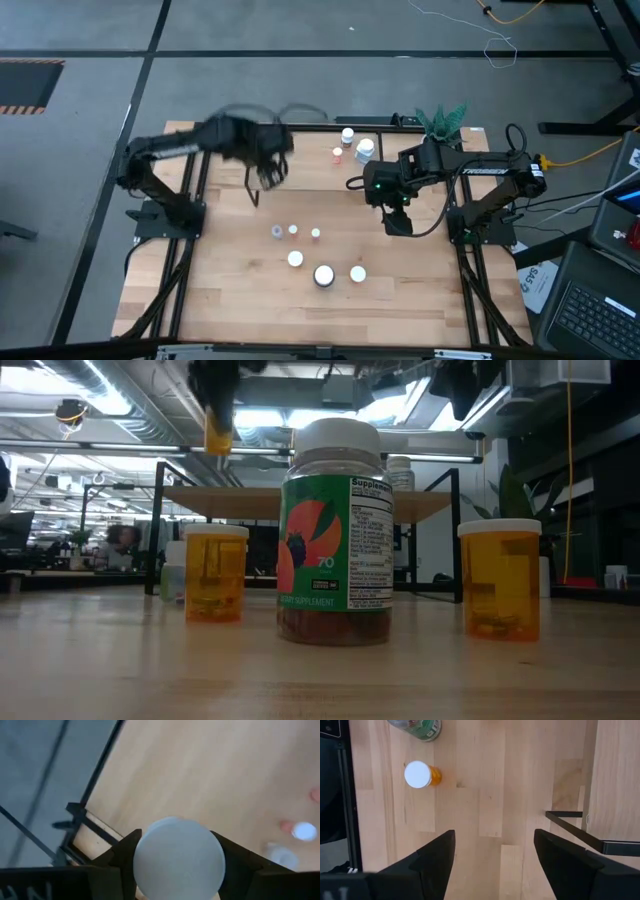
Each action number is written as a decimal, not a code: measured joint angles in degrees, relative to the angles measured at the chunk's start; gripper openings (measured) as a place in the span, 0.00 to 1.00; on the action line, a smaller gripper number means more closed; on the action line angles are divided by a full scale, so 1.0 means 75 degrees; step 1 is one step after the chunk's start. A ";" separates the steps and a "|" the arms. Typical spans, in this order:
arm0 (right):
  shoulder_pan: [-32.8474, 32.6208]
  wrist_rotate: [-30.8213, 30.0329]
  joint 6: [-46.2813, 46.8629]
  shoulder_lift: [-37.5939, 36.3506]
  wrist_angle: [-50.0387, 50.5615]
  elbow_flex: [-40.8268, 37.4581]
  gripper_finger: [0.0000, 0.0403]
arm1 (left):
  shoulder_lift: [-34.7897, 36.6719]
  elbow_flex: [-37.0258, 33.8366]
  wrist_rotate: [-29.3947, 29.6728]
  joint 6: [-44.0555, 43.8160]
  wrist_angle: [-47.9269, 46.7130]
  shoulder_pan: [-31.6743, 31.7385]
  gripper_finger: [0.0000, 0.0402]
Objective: Pick and place medicine bottles onto shelf by color
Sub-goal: Put the top left orange pill bottle on the shelf, then put the right orange pill bottle on the shelf
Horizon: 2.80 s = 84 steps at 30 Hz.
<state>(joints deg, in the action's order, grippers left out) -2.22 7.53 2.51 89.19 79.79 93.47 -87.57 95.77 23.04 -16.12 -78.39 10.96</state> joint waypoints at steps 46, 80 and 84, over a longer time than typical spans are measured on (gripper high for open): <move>-0.0003 0.0003 0.0028 0.0000 0.0017 0.0000 0.68 | -0.1338 0.0114 -0.2286 0.2035 0.1589 0.2609 0.51; -0.0003 0.0006 0.0090 0.0000 0.0306 0.0000 0.68 | -0.1332 0.0910 -0.2150 0.1991 0.2353 0.2346 0.67; -0.0062 0.0002 0.0451 0.0000 0.0305 0.0001 0.68 | -0.1233 0.1676 -0.2888 0.2038 0.1261 0.1969 0.67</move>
<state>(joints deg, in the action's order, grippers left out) -2.69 7.54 5.89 89.19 82.08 93.48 -96.82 108.33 1.38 -0.84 -68.94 25.73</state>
